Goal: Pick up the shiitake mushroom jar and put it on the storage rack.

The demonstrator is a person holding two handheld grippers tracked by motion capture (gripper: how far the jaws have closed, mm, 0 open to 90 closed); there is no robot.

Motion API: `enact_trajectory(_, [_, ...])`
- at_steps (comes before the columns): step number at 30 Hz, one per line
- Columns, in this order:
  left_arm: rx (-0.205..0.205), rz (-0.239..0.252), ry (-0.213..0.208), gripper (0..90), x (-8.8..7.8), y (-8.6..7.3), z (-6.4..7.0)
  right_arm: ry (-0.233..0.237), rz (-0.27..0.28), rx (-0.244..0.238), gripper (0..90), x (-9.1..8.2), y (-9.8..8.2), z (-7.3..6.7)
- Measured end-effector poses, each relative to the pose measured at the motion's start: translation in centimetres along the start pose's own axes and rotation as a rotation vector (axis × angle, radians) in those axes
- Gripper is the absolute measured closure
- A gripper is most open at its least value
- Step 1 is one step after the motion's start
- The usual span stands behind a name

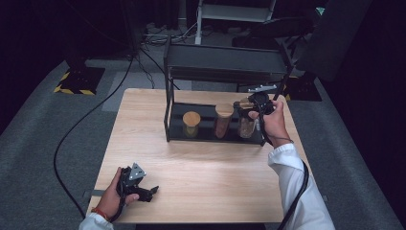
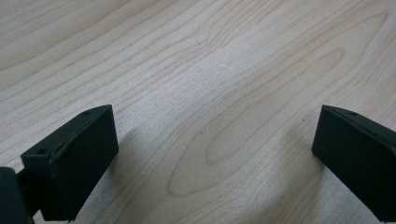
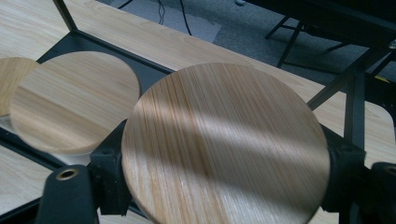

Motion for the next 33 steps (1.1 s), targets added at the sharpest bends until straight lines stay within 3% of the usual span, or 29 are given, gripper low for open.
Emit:
enact_trajectory(13, [0.000, 0.000, 0.000, 0.1, 0.0, 0.0, 0.0, -0.041, -0.019, 0.031, 23.8, 1.4, -0.4, 0.3])
enact_trajectory(33, [0.001, 0.000, 0.000, 0.1, 0.0, 0.0, 0.0, -0.046, 0.007, 0.048, 23.8, 2.8, -2.2, -0.1])
Point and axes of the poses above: each handheld gripper's, and its own axes: x roughly forward along the jaws, y roughly out of its top, z roughly to its right, the point moved 10 cm from there along x, roughly forward along the jaws, and after that the axes turned 11 degrees about z, right-handed, at the moved point
